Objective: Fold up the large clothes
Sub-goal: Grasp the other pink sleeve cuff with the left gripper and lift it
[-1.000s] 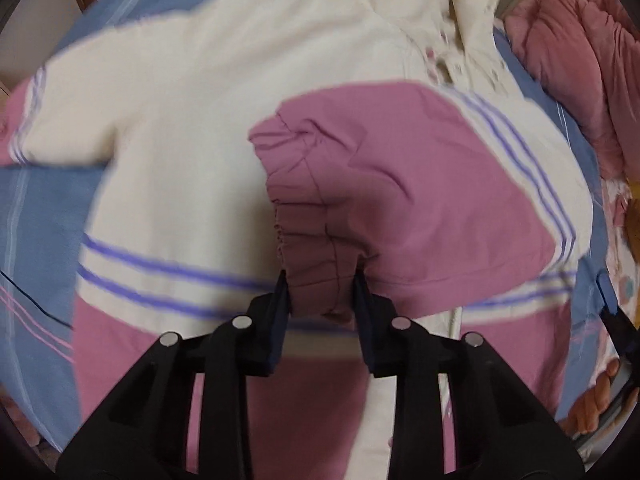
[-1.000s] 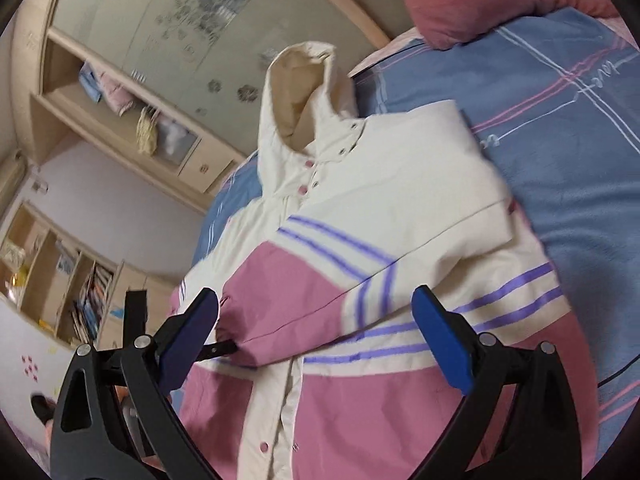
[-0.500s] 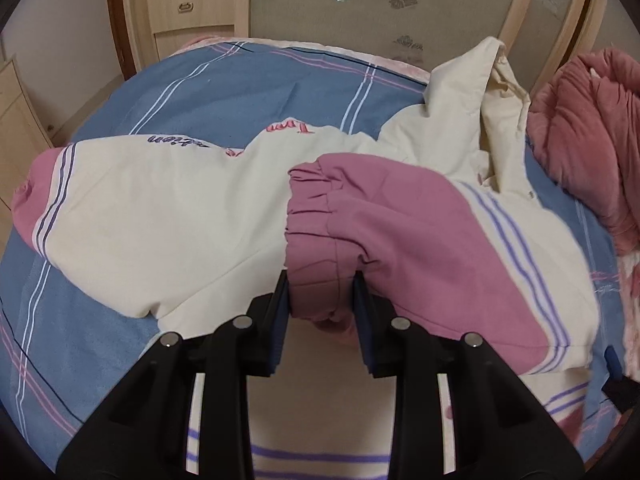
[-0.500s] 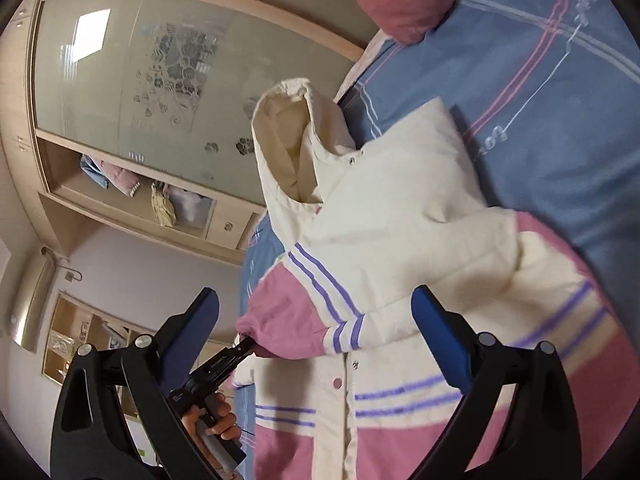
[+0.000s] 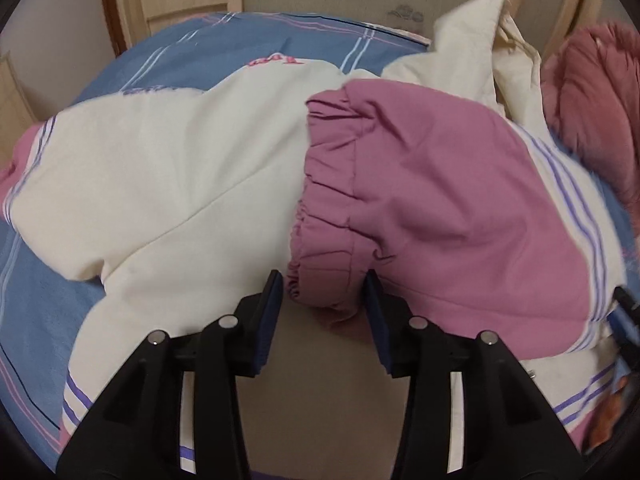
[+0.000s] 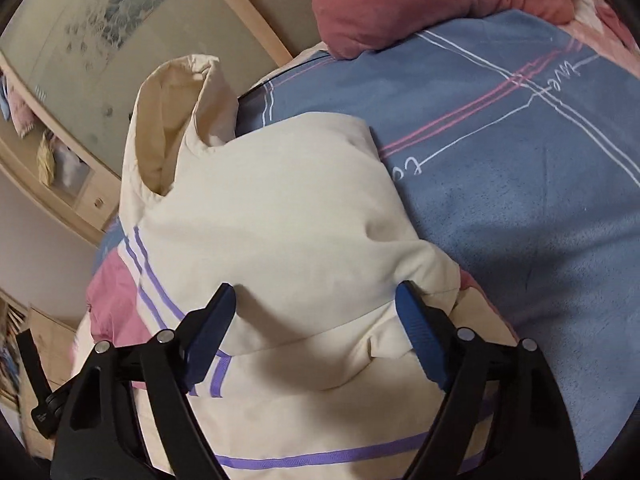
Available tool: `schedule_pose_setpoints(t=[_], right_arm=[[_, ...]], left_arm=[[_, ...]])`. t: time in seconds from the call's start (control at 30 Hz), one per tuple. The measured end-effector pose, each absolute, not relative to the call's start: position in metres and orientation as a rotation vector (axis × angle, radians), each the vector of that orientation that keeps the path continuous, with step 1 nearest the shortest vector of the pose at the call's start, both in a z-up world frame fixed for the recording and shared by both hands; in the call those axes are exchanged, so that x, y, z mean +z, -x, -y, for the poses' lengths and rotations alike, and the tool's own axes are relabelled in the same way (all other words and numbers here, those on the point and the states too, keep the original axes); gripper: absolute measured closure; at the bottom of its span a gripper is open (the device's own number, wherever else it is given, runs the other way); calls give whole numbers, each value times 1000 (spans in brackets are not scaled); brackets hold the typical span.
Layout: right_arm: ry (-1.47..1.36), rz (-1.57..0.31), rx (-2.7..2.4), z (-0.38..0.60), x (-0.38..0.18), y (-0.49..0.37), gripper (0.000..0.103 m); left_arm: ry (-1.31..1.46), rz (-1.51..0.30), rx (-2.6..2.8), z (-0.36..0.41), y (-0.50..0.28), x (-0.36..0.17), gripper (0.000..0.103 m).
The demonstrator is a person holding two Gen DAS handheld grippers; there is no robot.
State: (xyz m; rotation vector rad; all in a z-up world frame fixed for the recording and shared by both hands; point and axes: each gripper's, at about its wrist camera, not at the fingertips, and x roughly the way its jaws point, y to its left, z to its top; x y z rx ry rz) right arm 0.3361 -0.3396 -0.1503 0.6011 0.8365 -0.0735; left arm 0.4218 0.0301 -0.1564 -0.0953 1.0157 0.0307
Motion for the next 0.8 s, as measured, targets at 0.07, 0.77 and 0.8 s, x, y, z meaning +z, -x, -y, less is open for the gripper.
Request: schedule_pose_setpoints(t=[0.07, 0.77, 0.8], right_arm=[[-587, -805, -72, 338, -145, -330, 20], [-381, -756, -9, 290, -153, -328, 20], [-350, -778, -21, 286, -158, -332, 20]], left_arm=[[75, -997, 27, -29, -415, -145, 60], [277, -935, -25, -55, -423, -161, 51], [260, -926, -23, -53, -423, -165, 51]])
